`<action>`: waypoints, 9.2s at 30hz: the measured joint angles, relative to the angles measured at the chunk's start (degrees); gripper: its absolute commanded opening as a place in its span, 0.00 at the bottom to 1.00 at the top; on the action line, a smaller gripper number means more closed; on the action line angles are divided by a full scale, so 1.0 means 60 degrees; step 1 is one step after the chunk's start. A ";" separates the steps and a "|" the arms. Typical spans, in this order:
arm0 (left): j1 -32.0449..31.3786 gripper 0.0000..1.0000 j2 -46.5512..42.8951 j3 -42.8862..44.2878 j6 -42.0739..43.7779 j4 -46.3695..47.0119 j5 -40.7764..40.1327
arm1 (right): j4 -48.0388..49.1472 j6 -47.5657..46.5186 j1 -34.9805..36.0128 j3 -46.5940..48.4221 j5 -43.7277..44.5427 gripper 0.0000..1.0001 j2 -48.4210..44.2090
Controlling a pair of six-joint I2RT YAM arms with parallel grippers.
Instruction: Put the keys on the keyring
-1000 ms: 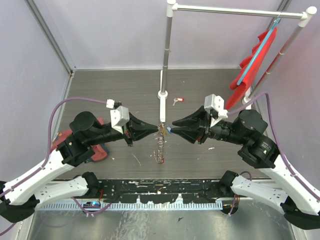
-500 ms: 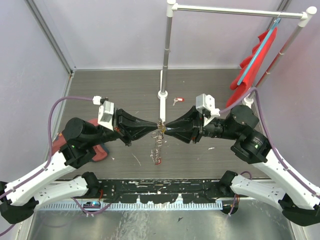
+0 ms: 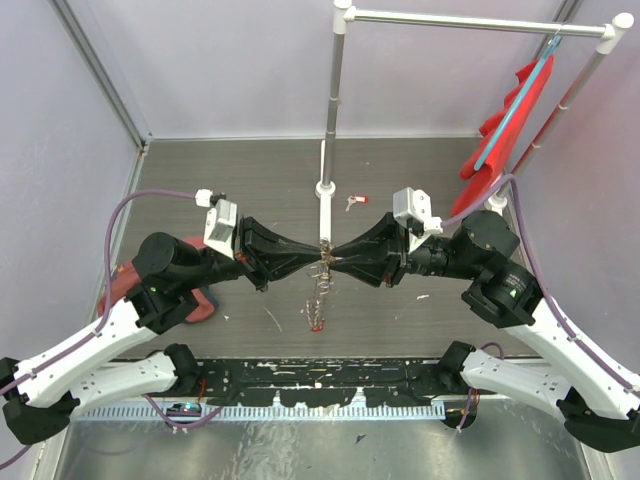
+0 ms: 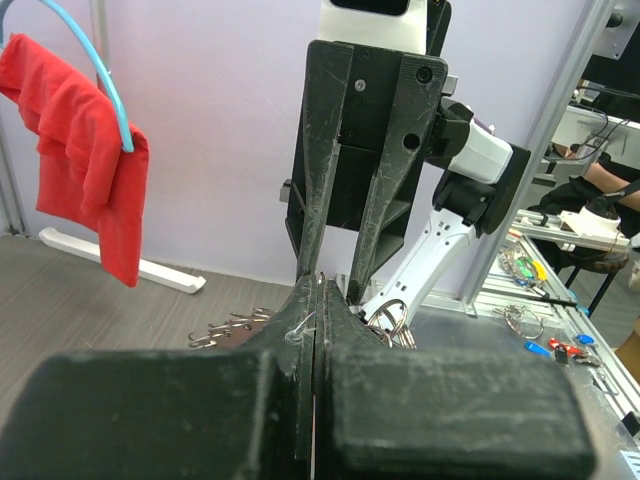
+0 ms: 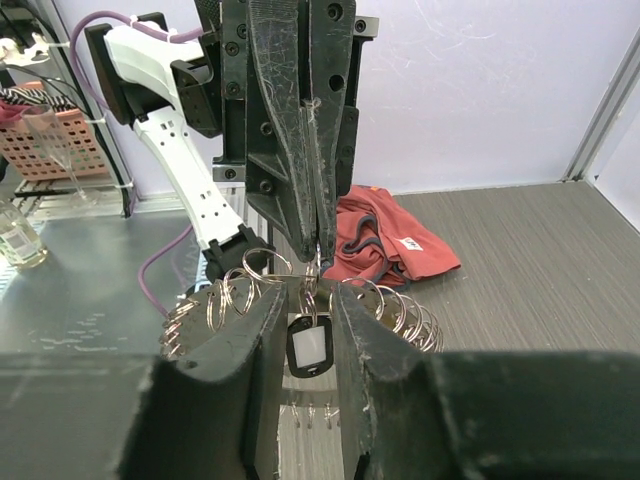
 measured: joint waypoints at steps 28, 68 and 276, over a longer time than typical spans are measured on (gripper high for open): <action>0.0007 0.21 0.0098 0.0004 -0.0015 0.0127 0.0186 | -0.0069 0.0146 0.0000 0.0091 -0.0153 0.01 0.0255; 0.0007 0.59 0.0357 0.1851 0.3687 -0.5453 -0.0219 | -0.8830 -0.2160 0.0000 0.4645 0.1570 0.01 0.3122; -0.0477 0.32 0.2237 0.2047 0.4302 -0.5475 0.0860 | -0.9493 -0.1967 0.0127 0.4535 0.0645 0.01 0.3472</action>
